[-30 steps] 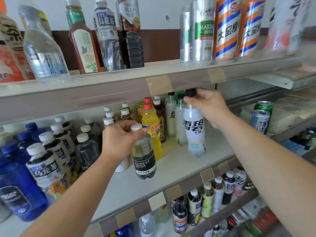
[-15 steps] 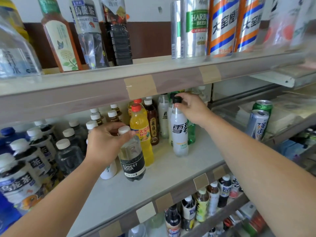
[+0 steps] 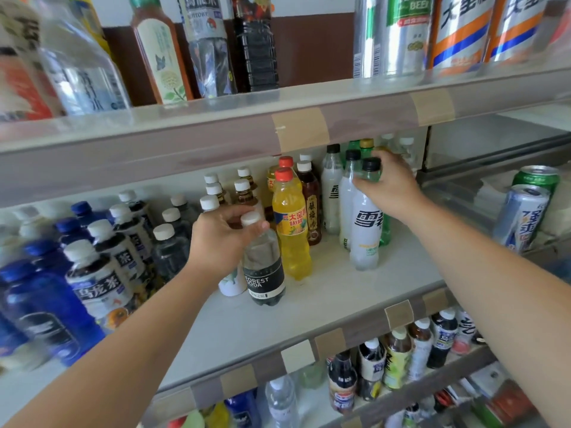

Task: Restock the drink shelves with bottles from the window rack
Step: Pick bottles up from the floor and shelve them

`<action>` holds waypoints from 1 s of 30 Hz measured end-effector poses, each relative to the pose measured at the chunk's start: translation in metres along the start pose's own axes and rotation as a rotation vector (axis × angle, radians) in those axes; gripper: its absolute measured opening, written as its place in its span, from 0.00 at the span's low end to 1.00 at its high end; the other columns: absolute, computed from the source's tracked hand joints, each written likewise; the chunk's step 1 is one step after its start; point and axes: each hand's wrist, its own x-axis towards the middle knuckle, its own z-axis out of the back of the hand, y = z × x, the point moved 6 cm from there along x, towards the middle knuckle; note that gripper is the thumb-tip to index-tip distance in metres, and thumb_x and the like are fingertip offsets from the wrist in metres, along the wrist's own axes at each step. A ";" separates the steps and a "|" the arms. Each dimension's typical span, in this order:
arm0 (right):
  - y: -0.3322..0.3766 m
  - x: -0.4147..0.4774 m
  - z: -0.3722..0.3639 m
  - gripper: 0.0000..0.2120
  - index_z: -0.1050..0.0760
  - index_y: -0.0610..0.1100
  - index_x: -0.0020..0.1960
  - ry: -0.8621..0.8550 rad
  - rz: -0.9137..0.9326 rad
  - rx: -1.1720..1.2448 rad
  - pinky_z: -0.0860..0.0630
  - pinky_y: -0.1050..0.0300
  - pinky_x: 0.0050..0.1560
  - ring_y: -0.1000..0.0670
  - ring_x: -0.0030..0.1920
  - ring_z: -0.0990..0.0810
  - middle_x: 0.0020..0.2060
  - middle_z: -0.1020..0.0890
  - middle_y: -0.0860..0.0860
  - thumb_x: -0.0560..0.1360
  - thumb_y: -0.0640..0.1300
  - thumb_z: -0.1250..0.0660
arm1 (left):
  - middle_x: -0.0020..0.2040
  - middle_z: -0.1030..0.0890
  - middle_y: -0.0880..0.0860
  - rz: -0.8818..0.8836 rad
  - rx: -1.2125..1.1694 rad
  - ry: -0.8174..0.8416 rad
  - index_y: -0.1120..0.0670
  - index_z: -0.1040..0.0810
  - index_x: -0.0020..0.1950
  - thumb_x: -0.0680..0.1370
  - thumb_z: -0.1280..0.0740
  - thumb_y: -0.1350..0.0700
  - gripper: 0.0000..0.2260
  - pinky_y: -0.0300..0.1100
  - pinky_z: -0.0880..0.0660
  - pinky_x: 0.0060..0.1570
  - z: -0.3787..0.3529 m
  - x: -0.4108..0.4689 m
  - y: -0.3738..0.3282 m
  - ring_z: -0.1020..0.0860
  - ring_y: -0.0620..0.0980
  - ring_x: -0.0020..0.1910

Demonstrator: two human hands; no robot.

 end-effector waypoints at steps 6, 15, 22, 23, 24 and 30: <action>0.028 -0.023 0.005 0.33 0.31 0.42 0.71 -0.235 0.127 -0.185 0.41 0.52 0.68 0.35 0.68 0.34 0.65 0.29 0.38 0.69 0.47 0.26 | 0.50 0.15 0.46 -0.081 0.082 0.077 0.50 0.17 0.61 0.74 0.25 0.53 0.15 0.31 0.23 0.43 0.013 -0.004 -0.008 0.18 0.41 0.46; 0.110 -0.073 -0.012 0.21 0.24 0.44 0.60 -0.282 0.399 -0.243 0.32 0.46 0.59 0.36 0.60 0.30 0.59 0.26 0.41 0.68 0.47 0.30 | 0.51 0.17 0.45 -0.165 0.233 0.096 0.50 0.18 0.61 0.79 0.32 0.57 0.11 0.40 0.22 0.49 0.043 -0.030 -0.008 0.19 0.45 0.50; 0.142 -0.102 -0.048 0.17 0.23 0.46 0.56 -0.062 0.505 -0.231 0.30 0.44 0.56 0.38 0.59 0.28 0.56 0.23 0.45 0.68 0.45 0.28 | 0.52 0.15 0.54 -0.125 0.455 0.104 0.48 0.20 0.66 0.80 0.33 0.56 0.14 0.44 0.24 0.51 0.085 -0.044 -0.011 0.19 0.53 0.48; 0.146 -0.107 -0.051 0.17 0.23 0.46 0.56 -0.044 0.518 -0.224 0.30 0.44 0.55 0.38 0.59 0.28 0.56 0.22 0.45 0.68 0.45 0.29 | 0.54 0.16 0.54 -0.106 0.488 0.113 0.48 0.20 0.65 0.81 0.34 0.56 0.13 0.45 0.23 0.52 0.090 -0.044 -0.011 0.18 0.54 0.50; 0.149 -0.112 -0.055 0.16 0.23 0.47 0.56 -0.021 0.531 -0.217 0.29 0.45 0.55 0.39 0.58 0.29 0.55 0.22 0.46 0.68 0.46 0.29 | 0.53 0.16 0.55 -0.096 0.521 0.119 0.49 0.20 0.61 0.81 0.34 0.57 0.11 0.46 0.22 0.51 0.094 -0.046 -0.012 0.18 0.55 0.49; 0.165 -0.138 -0.080 0.14 0.23 0.48 0.58 0.165 0.574 -0.213 0.32 0.48 0.56 0.43 0.61 0.31 0.56 0.24 0.50 0.72 0.48 0.31 | 0.48 0.17 0.56 -0.033 0.573 0.007 0.61 0.20 0.53 0.80 0.34 0.60 0.07 0.43 0.24 0.44 0.107 -0.048 0.001 0.20 0.56 0.47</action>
